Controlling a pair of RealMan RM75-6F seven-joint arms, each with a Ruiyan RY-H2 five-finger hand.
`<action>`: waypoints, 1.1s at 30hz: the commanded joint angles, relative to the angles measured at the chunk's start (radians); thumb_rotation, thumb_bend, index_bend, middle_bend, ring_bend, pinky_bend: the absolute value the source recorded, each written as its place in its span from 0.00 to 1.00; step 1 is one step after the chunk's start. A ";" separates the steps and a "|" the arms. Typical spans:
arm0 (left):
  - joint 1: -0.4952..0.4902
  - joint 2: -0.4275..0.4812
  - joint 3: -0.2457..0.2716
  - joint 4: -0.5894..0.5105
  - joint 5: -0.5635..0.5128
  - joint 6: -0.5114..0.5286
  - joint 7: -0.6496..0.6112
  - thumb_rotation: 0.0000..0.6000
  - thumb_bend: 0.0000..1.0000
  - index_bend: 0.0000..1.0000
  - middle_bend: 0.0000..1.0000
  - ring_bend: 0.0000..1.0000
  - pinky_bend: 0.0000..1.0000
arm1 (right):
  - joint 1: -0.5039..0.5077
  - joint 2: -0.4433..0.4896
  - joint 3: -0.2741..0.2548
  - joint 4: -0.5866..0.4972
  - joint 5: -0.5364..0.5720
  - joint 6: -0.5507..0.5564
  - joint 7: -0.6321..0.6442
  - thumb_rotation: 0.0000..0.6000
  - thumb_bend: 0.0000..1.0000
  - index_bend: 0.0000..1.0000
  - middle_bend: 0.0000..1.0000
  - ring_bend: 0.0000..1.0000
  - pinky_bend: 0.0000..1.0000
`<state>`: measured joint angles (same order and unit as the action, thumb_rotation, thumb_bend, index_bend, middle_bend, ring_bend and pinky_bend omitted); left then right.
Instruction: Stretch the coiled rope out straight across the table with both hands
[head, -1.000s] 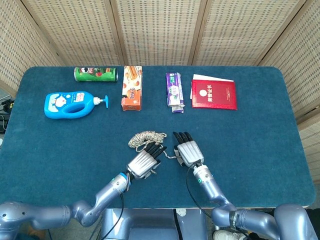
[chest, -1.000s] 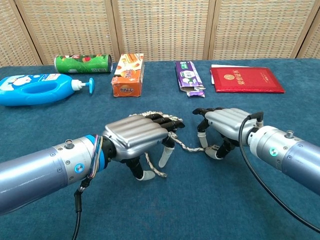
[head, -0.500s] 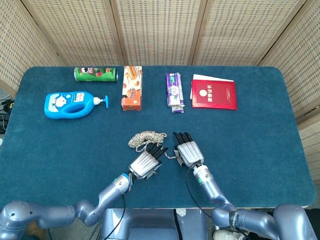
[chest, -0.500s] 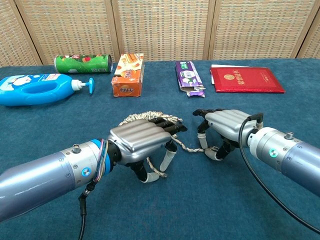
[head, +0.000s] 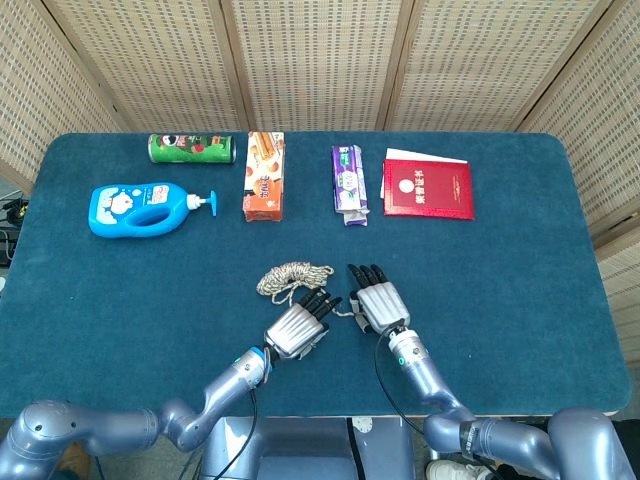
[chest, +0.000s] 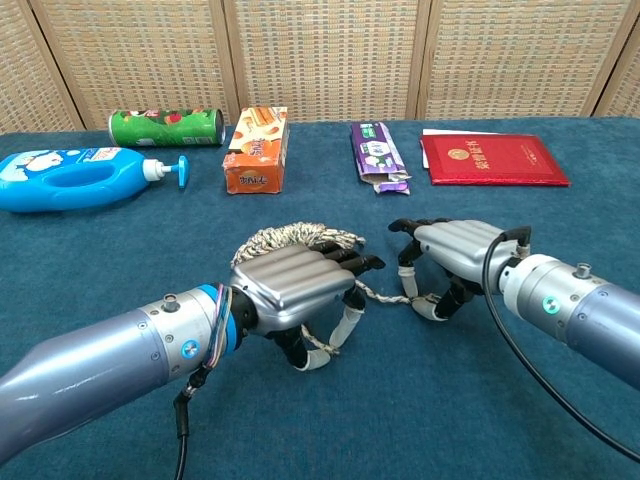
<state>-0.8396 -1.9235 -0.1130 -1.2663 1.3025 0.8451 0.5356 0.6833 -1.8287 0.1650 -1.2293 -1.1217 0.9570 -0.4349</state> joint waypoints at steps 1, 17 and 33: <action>-0.001 0.002 -0.001 0.000 -0.004 0.001 -0.002 1.00 0.36 0.57 0.00 0.00 0.00 | -0.001 0.002 -0.001 0.000 -0.001 0.000 0.001 1.00 0.43 0.63 0.00 0.00 0.00; -0.003 0.008 0.005 0.006 -0.015 0.006 -0.018 1.00 0.41 0.67 0.00 0.00 0.00 | -0.002 0.001 -0.002 0.010 -0.003 -0.001 0.009 1.00 0.43 0.63 0.00 0.00 0.00; 0.042 0.143 0.025 -0.095 0.034 0.085 -0.080 1.00 0.42 0.77 0.00 0.00 0.00 | -0.008 0.015 0.000 -0.005 -0.009 0.021 -0.007 1.00 0.43 0.64 0.00 0.00 0.00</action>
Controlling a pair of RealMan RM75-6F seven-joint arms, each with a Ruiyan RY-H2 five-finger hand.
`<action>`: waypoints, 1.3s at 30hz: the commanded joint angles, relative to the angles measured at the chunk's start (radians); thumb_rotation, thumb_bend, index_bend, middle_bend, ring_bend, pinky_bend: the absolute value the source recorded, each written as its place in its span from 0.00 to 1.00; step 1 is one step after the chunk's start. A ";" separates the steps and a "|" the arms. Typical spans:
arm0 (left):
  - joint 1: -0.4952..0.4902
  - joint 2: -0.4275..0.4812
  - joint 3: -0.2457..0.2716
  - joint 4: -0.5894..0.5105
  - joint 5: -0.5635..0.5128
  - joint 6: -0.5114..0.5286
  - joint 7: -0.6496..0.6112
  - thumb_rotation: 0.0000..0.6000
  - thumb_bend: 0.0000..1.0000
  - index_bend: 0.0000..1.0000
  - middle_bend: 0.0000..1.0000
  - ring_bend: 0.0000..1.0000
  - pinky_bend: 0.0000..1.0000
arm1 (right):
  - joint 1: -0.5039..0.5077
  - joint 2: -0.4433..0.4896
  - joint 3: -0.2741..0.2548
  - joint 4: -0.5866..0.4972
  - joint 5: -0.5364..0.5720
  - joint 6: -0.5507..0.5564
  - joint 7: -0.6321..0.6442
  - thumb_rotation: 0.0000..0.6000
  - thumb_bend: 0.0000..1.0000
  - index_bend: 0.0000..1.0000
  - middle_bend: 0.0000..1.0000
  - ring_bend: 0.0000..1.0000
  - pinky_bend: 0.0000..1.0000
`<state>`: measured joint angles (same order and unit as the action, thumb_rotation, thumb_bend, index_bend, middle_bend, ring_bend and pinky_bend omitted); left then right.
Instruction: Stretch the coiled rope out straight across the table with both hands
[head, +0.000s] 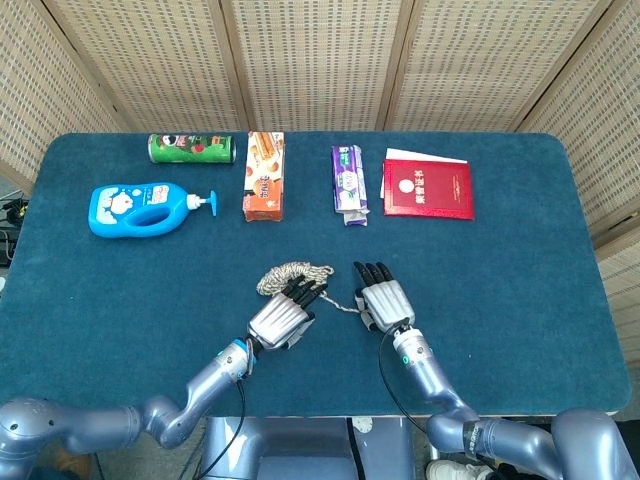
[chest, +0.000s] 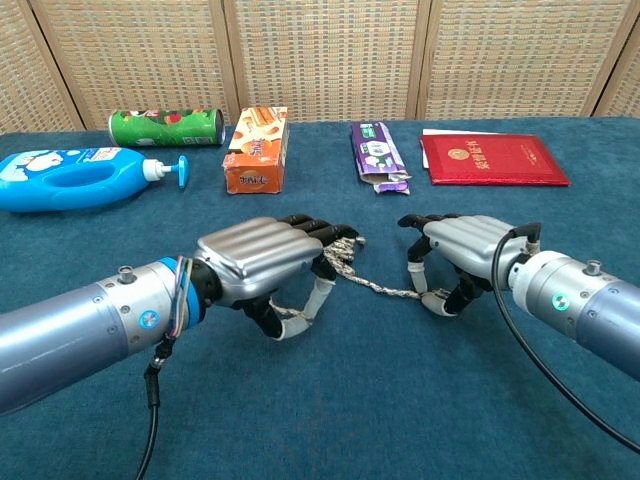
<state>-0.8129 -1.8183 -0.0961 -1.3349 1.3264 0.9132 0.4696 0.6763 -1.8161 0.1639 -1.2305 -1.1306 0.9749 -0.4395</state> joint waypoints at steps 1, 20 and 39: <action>0.021 0.058 0.011 -0.037 0.013 0.024 -0.018 1.00 0.42 0.77 0.00 0.00 0.00 | -0.001 0.005 0.002 -0.006 0.000 0.006 -0.006 1.00 0.43 0.64 0.00 0.00 0.00; 0.192 0.442 0.069 -0.090 0.083 0.223 -0.204 1.00 0.43 0.77 0.00 0.00 0.00 | -0.011 0.093 0.054 -0.009 0.052 0.082 -0.118 1.00 0.43 0.65 0.00 0.00 0.00; 0.269 0.500 0.075 0.097 0.101 0.234 -0.441 1.00 0.43 0.77 0.00 0.00 0.00 | -0.034 0.138 0.088 0.062 0.193 0.091 -0.196 1.00 0.43 0.65 0.01 0.00 0.00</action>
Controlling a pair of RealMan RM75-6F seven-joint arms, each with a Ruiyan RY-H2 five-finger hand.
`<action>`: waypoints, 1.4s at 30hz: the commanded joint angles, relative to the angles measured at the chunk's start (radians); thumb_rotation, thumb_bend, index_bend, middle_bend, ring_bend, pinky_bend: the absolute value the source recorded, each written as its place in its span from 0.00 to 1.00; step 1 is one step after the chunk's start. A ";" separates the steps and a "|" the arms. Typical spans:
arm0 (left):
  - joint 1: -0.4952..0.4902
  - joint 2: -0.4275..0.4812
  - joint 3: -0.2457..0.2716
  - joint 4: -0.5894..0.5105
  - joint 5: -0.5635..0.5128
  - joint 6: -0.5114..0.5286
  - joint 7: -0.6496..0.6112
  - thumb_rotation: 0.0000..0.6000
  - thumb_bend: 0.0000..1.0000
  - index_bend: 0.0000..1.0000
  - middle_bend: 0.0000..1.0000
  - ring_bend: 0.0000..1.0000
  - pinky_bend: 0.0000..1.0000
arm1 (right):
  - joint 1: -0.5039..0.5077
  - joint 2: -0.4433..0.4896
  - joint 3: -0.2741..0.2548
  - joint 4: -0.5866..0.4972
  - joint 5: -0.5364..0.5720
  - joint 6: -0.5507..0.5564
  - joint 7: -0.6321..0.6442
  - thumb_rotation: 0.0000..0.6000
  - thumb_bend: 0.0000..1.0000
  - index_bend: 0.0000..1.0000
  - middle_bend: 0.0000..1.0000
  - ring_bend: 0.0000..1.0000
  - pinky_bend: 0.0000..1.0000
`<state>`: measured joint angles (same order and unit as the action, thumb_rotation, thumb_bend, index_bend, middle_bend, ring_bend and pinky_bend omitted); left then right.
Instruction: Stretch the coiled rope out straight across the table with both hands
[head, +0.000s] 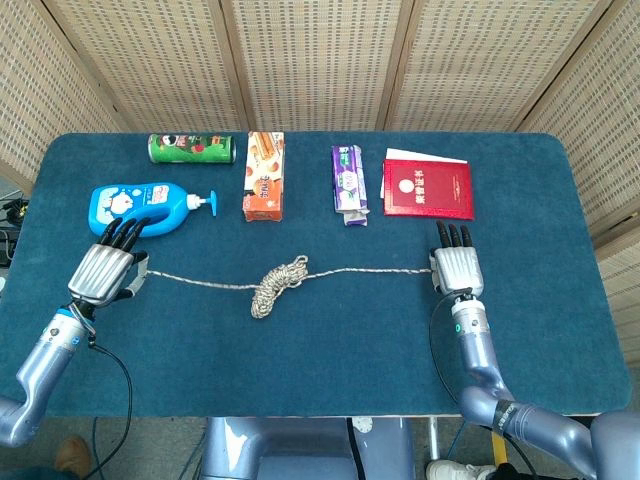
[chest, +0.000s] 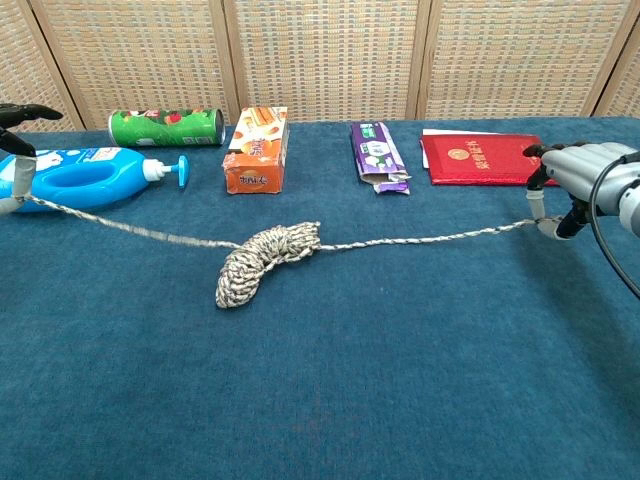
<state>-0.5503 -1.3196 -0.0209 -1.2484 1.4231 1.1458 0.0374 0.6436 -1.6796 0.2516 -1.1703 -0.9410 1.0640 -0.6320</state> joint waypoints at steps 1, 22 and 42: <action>0.007 0.001 -0.001 0.013 0.005 0.001 -0.010 1.00 0.43 0.77 0.00 0.00 0.00 | -0.001 0.002 0.000 0.002 0.004 0.001 -0.004 1.00 0.43 0.65 0.01 0.00 0.00; 0.053 0.048 -0.013 -0.019 0.026 0.027 -0.177 1.00 0.00 0.00 0.00 0.00 0.00 | -0.033 0.041 -0.033 -0.052 -0.145 0.085 0.144 1.00 0.05 0.00 0.00 0.00 0.00; 0.339 0.067 0.050 -0.111 0.024 0.317 -0.278 1.00 0.00 0.00 0.00 0.00 0.00 | -0.262 0.204 -0.239 -0.029 -0.607 0.475 0.538 1.00 0.05 0.01 0.00 0.00 0.00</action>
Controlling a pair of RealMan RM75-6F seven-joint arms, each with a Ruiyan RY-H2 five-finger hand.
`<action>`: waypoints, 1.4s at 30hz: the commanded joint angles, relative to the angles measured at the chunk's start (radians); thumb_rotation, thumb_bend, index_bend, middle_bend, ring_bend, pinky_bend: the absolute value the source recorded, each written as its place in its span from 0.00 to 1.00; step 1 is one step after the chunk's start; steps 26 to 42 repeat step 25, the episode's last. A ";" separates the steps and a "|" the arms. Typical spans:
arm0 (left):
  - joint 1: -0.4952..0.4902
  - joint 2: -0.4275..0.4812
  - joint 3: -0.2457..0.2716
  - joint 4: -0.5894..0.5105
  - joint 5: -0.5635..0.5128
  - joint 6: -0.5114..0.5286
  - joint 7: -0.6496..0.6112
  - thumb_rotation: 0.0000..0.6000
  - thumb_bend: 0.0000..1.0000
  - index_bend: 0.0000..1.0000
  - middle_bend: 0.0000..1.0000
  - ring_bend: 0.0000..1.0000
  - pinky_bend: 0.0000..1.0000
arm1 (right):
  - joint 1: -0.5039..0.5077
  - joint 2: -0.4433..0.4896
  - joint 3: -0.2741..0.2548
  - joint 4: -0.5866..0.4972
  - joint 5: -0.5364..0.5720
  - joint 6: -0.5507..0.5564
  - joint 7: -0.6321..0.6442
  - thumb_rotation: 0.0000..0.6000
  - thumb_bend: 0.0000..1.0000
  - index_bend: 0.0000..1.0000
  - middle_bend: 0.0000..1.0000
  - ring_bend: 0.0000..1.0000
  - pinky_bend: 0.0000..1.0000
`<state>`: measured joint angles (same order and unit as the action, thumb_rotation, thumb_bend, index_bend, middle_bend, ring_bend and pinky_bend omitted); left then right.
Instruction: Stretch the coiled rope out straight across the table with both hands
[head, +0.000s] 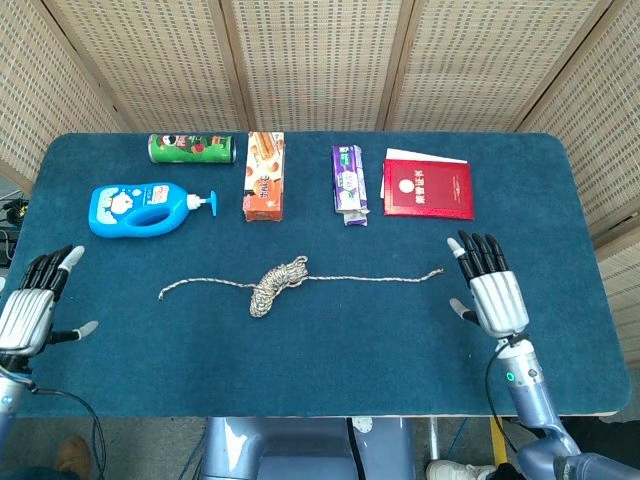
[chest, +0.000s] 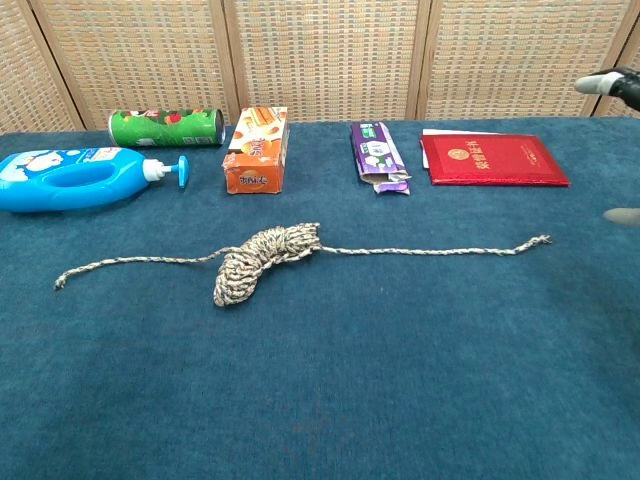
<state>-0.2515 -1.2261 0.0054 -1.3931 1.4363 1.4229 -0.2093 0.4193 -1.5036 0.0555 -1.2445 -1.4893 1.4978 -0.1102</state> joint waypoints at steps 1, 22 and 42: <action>0.058 -0.034 0.030 0.045 0.016 0.056 -0.037 1.00 0.00 0.00 0.00 0.00 0.00 | -0.052 0.032 -0.051 0.066 -0.072 0.059 0.007 1.00 0.05 0.01 0.00 0.00 0.00; 0.169 -0.062 0.040 0.056 0.062 0.149 0.007 1.00 0.00 0.00 0.00 0.00 0.00 | -0.203 0.196 -0.094 -0.270 0.000 0.027 -0.095 1.00 0.00 0.01 0.00 0.00 0.00; 0.178 -0.054 0.039 0.036 0.068 0.156 0.024 1.00 0.00 0.00 0.00 0.00 0.00 | -0.216 0.204 -0.091 -0.290 -0.010 0.040 -0.115 1.00 0.00 0.01 0.00 0.00 0.00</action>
